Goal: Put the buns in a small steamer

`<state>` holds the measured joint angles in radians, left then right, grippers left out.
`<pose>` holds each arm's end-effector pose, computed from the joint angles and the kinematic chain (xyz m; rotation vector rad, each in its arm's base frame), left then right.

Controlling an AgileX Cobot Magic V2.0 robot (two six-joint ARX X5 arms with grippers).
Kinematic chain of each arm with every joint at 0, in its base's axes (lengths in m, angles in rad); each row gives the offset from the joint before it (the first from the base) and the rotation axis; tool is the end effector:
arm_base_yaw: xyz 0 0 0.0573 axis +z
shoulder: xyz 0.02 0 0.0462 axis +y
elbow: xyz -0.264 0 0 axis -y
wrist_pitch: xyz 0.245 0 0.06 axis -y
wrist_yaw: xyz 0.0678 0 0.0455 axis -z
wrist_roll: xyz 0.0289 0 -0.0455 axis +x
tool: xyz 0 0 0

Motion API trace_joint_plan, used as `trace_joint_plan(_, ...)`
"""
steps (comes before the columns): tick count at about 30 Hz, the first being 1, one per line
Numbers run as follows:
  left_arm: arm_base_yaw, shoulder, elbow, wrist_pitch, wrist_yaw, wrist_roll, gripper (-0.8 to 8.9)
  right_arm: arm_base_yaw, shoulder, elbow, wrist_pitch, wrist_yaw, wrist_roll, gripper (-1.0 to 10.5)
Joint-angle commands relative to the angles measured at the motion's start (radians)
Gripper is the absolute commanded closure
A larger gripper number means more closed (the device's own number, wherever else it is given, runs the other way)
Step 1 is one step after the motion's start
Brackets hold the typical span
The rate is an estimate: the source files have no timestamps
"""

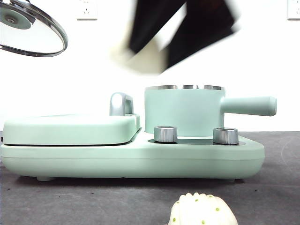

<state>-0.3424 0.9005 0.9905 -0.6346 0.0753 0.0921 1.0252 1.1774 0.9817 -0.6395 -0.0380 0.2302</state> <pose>0.1662 -0.0616 0.3421 0.1616 0.5248 -0.4323 0.1214 0.2020 0.2869 -0.2150 0.8736 0.8978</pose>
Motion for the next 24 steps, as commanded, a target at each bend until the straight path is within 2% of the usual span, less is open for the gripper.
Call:
trace_joint_plan(1, -0.002, 0.000, 0.016, 0.029, -0.001, 0.008, 7.99, -0.045, 0.010, 0.096, -0.116, 0.016, 0.076, 7.0)
trace_joint_plan(6, -0.002, 0.000, 0.016, 0.029, -0.001, 0.008, 7.99, -0.171, 0.039, 0.217, -0.167, 0.013, 0.037, 7.0)
trace_joint_plan(15, -0.002, 0.000, 0.016, 0.029, -0.001, 0.008, 7.99, -0.397, 0.223, 0.352, -0.106, 0.008, -0.106, 7.0)
trace_joint_plan(24, -0.002, 0.000, 0.016, 0.029, -0.001, 0.006, 7.99, -0.492, 0.473, 0.449, -0.007, -0.114, -0.135, 7.0)
